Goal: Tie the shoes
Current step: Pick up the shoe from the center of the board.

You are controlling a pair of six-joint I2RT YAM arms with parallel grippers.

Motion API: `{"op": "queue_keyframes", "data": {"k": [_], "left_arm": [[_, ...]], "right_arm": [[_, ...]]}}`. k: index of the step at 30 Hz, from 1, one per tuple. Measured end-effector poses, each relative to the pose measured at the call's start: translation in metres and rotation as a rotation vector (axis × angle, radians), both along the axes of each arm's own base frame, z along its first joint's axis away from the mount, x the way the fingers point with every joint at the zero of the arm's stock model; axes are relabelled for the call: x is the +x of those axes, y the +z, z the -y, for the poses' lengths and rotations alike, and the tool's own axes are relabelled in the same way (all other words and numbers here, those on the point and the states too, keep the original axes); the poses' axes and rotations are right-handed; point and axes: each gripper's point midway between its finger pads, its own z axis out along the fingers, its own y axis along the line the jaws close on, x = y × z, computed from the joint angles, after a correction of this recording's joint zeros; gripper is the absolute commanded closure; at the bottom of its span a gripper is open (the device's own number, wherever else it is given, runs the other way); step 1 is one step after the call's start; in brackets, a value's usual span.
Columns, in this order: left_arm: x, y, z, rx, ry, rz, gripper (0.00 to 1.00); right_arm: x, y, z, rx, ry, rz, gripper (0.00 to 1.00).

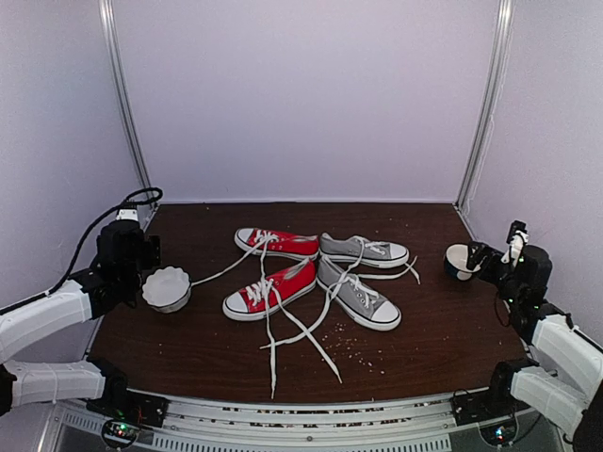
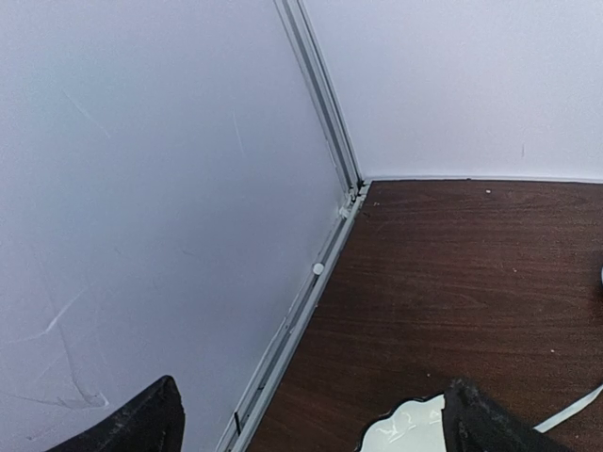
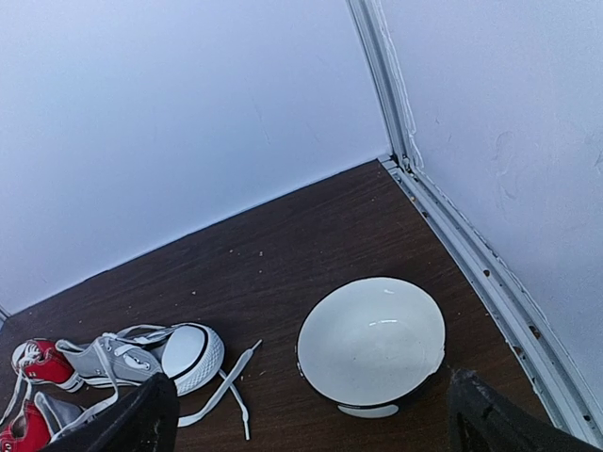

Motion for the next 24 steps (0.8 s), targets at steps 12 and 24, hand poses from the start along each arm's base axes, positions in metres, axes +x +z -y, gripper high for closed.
{"op": "queue_keyframes", "data": {"k": [12,24], "left_arm": [[0.006,0.036,0.040,-0.026,-0.276,-0.005,0.03],[-0.039,0.008,0.253,0.117,-1.163,-0.239,0.10]], "right_arm": [[-0.012,0.038,-0.019,0.106,0.094,0.177,0.03],[0.009,0.075,-0.171,0.088,0.609,0.005,0.09]]}}
